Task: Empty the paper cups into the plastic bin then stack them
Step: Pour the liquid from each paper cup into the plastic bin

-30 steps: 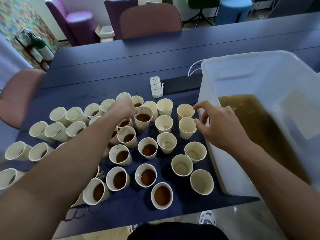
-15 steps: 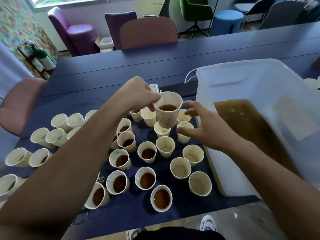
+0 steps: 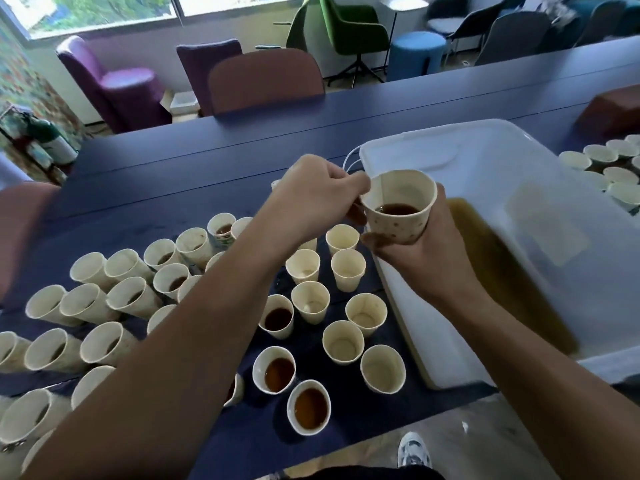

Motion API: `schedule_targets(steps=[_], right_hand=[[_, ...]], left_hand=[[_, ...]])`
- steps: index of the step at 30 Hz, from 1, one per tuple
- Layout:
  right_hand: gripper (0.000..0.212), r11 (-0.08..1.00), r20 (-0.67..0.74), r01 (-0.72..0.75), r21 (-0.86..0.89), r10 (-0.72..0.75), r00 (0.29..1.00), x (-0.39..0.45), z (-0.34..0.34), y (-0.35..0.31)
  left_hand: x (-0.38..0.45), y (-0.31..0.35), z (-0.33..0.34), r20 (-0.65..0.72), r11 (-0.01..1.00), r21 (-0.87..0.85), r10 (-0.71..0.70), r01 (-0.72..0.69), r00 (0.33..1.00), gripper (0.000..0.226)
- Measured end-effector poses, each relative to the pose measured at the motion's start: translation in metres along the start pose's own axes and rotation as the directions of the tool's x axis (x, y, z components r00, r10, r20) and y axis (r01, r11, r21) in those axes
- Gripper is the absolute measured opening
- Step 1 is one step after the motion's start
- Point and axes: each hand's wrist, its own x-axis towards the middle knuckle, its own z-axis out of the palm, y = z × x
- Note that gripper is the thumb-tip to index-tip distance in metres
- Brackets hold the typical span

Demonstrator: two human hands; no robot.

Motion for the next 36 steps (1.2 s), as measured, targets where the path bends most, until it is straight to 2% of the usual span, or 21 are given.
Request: schedule_targets(steps=[2, 4, 9, 15, 18, 21, 26, 33, 36], right_hand=[[0.073, 0.999, -0.015, 0.001, -0.045, -0.001, 1.000, 0.001, -0.010, 0.002], [0.074, 0.992, -0.006, -0.016, -0.124, 0.016, 1.000, 0.004, -0.023, 0.004], [0.066, 0.950, 0.049, -0.054, -0.307, 0.072, 0.996, 0.014, -0.060, 0.012], [0.063, 0.815, 0.092, -0.128, -0.564, 0.216, 0.972, 0.024, -0.088, 0.028], [0.061, 0.654, 0.097, -0.155, -0.741, 0.333, 0.938, 0.032, -0.096, 0.034], [0.060, 0.502, 0.077, -0.129, -0.855, 0.368, 0.926, 0.039, -0.101, 0.039], [0.060, 0.402, 0.099, -0.034, -0.915, 0.305, 0.947, 0.049, -0.100, 0.041], [0.052, 0.161, 0.143, 0.128, -0.979, 0.083, 0.986, 0.063, -0.095, 0.030], [0.052, 0.125, 0.127, 0.131, -0.983, -0.046, 0.991, 0.069, -0.097, 0.021]], left_hand=[[0.000, 0.000, 0.004, 0.007, 0.998, -0.068, 0.011, -0.010, 1.000, 0.038], [0.003, -0.002, 0.010, -0.018, 0.997, -0.067, 0.036, -0.037, 0.999, 0.031], [0.015, -0.018, 0.036, -0.039, 0.986, 0.137, 0.102, -0.096, 0.994, 0.003], [0.015, -0.031, 0.070, 0.139, 0.946, 0.275, 0.139, -0.173, 0.980, 0.046], [0.014, -0.032, 0.082, 0.202, 0.922, 0.334, 0.135, -0.198, 0.970, 0.068], [0.015, -0.034, 0.087, 0.240, 0.897, 0.386, 0.129, -0.216, 0.962, 0.076], [0.014, -0.034, 0.089, 0.249, 0.894, 0.398, 0.113, -0.207, 0.962, 0.076], [0.017, -0.033, 0.090, 0.245, 0.869, 0.452, 0.096, -0.201, 0.965, 0.077], [0.018, -0.033, 0.091, 0.239, 0.869, 0.452, 0.098, -0.200, 0.966, 0.078]])
